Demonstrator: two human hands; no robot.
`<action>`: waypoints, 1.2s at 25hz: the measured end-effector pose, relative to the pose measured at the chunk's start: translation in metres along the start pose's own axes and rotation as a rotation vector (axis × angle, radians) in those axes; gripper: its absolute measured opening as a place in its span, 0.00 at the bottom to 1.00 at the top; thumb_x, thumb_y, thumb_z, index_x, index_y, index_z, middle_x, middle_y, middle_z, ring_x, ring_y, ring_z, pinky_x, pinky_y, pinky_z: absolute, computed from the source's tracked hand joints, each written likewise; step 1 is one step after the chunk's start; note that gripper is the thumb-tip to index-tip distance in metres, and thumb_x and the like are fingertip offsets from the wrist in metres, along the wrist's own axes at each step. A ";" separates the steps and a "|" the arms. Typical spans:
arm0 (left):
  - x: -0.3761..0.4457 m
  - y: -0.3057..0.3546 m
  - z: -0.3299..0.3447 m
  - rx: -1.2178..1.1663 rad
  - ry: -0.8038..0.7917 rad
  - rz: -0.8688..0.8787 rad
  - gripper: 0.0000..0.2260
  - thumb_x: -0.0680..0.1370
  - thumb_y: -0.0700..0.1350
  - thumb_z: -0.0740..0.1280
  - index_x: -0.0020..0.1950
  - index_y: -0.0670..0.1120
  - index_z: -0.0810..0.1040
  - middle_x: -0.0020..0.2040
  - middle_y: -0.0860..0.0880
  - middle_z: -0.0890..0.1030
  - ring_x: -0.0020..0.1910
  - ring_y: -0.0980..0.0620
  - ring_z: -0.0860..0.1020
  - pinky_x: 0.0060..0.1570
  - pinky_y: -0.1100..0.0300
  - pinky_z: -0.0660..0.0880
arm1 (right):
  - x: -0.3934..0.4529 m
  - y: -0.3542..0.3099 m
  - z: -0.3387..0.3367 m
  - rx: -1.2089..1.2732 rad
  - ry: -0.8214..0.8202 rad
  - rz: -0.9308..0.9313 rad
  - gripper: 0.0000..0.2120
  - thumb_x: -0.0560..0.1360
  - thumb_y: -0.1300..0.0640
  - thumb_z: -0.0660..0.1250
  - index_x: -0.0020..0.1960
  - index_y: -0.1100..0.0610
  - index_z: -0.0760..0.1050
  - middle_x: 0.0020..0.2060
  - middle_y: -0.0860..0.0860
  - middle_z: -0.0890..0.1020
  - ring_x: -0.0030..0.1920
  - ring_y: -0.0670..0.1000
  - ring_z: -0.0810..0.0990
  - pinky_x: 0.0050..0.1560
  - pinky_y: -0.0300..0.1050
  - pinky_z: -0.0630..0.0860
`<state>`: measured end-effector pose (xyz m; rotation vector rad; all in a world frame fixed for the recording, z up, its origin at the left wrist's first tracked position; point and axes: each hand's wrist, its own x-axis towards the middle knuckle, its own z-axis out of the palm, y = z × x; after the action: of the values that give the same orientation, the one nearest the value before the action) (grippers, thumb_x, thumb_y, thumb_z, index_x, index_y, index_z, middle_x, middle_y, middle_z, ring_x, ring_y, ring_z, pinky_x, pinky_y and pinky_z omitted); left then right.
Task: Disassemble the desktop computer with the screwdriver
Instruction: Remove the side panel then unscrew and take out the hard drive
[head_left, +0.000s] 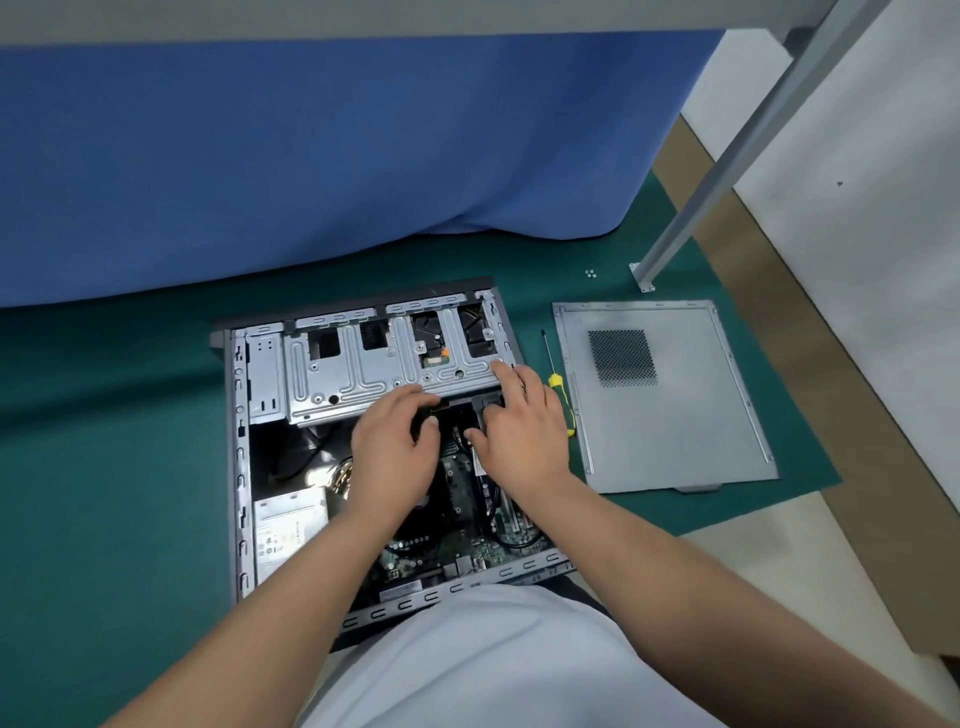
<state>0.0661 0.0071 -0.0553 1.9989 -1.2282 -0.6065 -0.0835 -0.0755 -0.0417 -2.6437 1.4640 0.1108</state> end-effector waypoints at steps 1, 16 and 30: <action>-0.007 0.001 -0.002 -0.064 0.010 -0.015 0.10 0.82 0.42 0.65 0.61 0.51 0.82 0.64 0.54 0.78 0.65 0.58 0.73 0.67 0.64 0.69 | -0.001 -0.004 0.002 -0.002 0.006 0.022 0.16 0.78 0.43 0.68 0.47 0.54 0.85 0.79 0.50 0.62 0.78 0.57 0.58 0.74 0.56 0.59; 0.016 0.008 0.015 -1.068 -0.361 -0.879 0.19 0.80 0.39 0.71 0.69 0.34 0.73 0.59 0.37 0.84 0.57 0.38 0.84 0.52 0.45 0.83 | -0.073 0.010 0.007 0.098 0.049 -0.057 0.13 0.75 0.49 0.69 0.38 0.55 0.84 0.79 0.50 0.64 0.80 0.56 0.58 0.75 0.57 0.64; -0.052 0.012 -0.019 -1.308 -0.102 -1.080 0.06 0.79 0.32 0.69 0.55 0.35 0.80 0.46 0.38 0.87 0.45 0.42 0.87 0.44 0.49 0.85 | -0.068 0.032 -0.024 0.157 -0.012 -0.252 0.08 0.74 0.51 0.69 0.44 0.53 0.83 0.75 0.50 0.69 0.76 0.54 0.62 0.76 0.54 0.63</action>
<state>0.0498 0.0566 -0.0323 1.2389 0.4150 -1.4983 -0.1471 -0.0385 -0.0118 -2.6639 1.0755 -0.0113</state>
